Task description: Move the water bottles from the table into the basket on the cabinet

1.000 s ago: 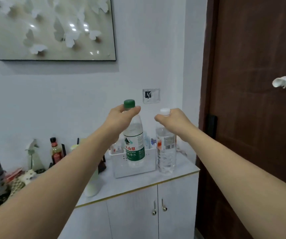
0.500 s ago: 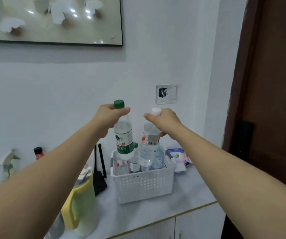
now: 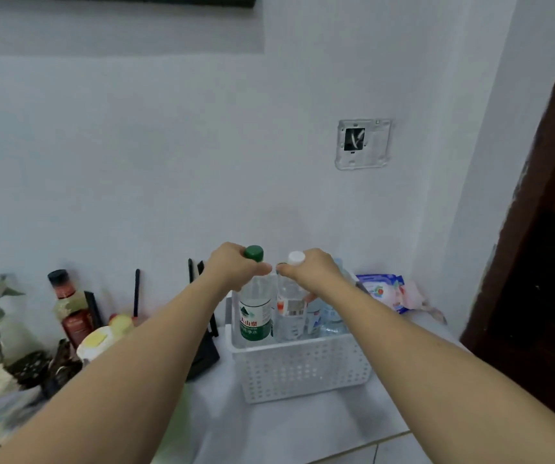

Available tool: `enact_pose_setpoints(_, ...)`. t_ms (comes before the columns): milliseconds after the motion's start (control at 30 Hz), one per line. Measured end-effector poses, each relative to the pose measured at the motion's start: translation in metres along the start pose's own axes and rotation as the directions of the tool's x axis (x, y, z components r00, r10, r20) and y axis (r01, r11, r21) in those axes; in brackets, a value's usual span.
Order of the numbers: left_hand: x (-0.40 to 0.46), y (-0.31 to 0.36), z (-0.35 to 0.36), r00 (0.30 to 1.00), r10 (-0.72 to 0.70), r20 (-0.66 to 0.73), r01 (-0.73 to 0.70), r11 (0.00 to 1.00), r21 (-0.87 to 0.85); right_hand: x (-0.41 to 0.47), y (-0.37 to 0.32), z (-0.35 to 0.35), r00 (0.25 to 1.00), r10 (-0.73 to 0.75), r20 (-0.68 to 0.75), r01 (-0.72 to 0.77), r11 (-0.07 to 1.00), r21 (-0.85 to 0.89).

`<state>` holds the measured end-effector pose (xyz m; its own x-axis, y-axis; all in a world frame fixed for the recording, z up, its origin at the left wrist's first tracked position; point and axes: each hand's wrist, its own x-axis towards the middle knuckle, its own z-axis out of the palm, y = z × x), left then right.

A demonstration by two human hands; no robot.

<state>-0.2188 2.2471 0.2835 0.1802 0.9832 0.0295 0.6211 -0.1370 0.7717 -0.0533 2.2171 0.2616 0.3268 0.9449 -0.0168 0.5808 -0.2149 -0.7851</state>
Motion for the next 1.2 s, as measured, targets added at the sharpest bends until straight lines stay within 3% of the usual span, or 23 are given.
enact_pose_setpoints(267, 0.015, -0.048, 0.037, 0.999, -0.022, 0.023, 0.017, 0.98, 0.197, 0.03, 0.031, 0.053, 0.999, 0.047, 0.021, -0.045, 0.997, -0.062)
enact_pose_setpoints(500, 0.029, -0.046, 0.052, 0.994, -0.059, 0.092, 0.017, 0.912, 0.409, 0.033, 0.043, 0.073, 1.0, 0.01, -0.006, -0.011, 0.984, -0.181)
enact_pose_setpoints(700, 0.02, -0.039, 0.048, 0.991, -0.057, 0.122, -0.022, 0.826, 0.564, 0.012, 0.031, 0.055, 0.993, 0.047, 0.105, -0.042, 0.998, -0.044)
enact_pose_setpoints(800, 0.009, -0.026, 0.039, 0.991, 0.033, 0.13, -0.104, 0.801, 0.59, -0.011, 0.026, 0.024, 0.996, 0.019, 0.093, -0.02, 1.0, 0.006)
enact_pose_setpoints(867, -0.001, -0.011, 0.034, 0.975, 0.151, 0.162, -0.221, 0.713, 0.665, -0.031, 0.026, -0.004, 1.0, -0.004, 0.026, 0.004, 1.0, -0.003)
enact_pose_setpoints(933, -0.013, 0.006, 0.034, 0.941, 0.293, 0.169, -0.32, 0.611, 0.724, -0.051, 0.028, -0.033, 0.996, -0.063, -0.067, 0.056, 0.992, -0.114)
enact_pose_setpoints(1033, -0.032, 0.037, 0.041, 0.868, 0.481, 0.126, -0.41, 0.548, 0.729, -0.081, 0.037, -0.074, 0.98, -0.112, -0.163, 0.055, 0.946, -0.319)
enact_pose_setpoints(1200, -0.086, 0.093, 0.079, 0.745, 0.648, 0.158, -0.542, 0.451, 0.709, -0.155, 0.067, -0.14, 0.963, -0.116, -0.241, -0.017, 0.872, -0.488)
